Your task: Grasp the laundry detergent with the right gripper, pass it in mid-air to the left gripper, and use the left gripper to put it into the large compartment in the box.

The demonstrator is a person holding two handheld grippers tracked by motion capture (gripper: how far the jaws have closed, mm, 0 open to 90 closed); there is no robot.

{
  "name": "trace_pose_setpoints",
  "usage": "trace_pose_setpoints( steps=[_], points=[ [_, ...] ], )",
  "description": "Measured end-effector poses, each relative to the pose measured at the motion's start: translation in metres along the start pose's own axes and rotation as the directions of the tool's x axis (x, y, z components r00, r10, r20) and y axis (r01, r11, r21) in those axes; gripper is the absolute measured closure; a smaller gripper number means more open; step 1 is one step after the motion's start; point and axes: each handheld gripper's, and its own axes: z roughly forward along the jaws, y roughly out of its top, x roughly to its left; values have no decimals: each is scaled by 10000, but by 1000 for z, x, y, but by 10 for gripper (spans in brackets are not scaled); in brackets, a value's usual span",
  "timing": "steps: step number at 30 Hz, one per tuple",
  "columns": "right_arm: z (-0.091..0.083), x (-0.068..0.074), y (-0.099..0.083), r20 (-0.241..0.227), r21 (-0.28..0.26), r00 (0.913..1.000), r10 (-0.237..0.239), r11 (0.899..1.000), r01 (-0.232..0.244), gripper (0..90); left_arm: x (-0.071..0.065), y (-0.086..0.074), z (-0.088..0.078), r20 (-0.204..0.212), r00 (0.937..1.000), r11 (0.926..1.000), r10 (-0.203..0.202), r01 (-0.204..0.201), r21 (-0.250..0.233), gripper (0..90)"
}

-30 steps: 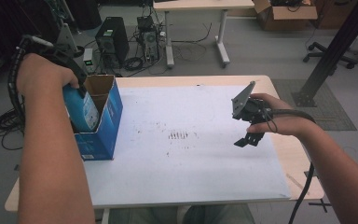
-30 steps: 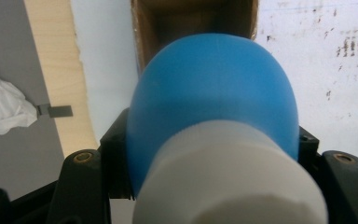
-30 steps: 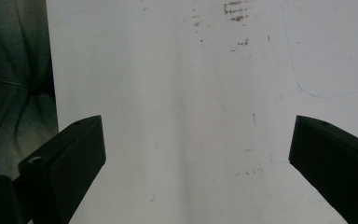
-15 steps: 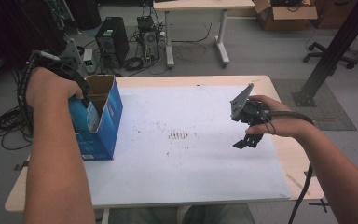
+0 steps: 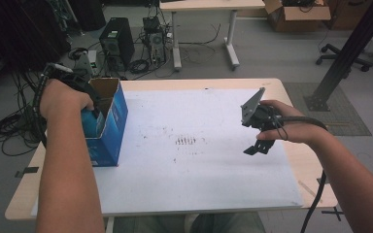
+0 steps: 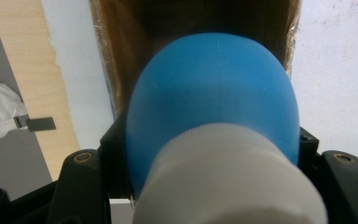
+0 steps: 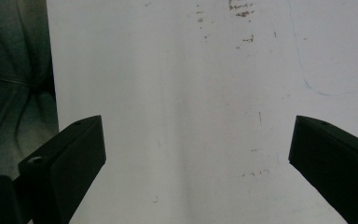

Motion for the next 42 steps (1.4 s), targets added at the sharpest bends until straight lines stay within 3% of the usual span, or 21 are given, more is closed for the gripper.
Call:
trace_pose_setpoints(
  steps=[22, 42],
  points=[
    [7, -1, 1, -88, -62, 10000, -24, 10000, 23, 38, 2, 1, 34, -118, 9998, 9997, 149, -147, 217, 381],
    [10, 1, 0, -159, 9, 9999, -4, 10000, 4, 39, 3, 1, 49, -198, 9994, 9992, 298, -293, 255, 380]
  ],
)
